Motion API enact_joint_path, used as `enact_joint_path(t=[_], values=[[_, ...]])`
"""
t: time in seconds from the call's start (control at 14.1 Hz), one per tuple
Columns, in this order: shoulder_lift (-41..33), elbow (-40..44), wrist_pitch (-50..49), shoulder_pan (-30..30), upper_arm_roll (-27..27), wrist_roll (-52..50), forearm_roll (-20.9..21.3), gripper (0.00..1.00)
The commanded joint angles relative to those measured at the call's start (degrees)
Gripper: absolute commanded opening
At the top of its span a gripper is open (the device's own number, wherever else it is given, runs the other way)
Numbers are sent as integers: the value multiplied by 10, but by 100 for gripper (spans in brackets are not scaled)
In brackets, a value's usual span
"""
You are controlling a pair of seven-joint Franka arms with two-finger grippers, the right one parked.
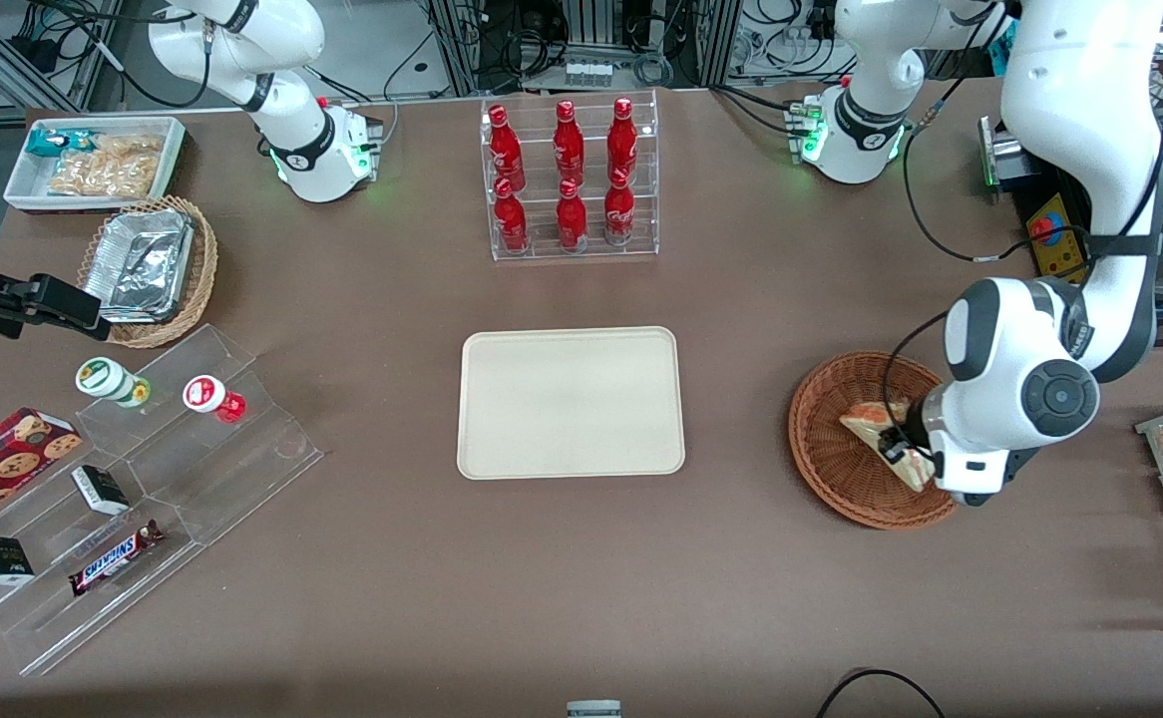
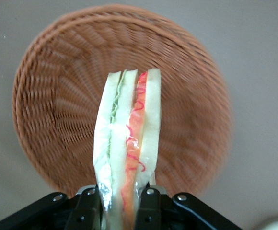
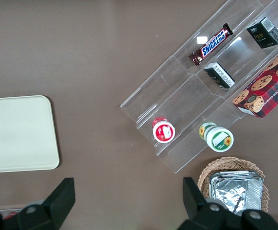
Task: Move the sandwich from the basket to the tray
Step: 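Lower the left gripper and grasp the triangular sandwich in the basket, then lift the sandwich and carry it over the cream tray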
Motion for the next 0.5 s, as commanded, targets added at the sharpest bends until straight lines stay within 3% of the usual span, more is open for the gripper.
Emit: enact_joint_path(t=[0.0,0.42], values=[[31,82,-44,-83,5,-46,-1,27],[143,204,-34,-244,1,-41,2,30]])
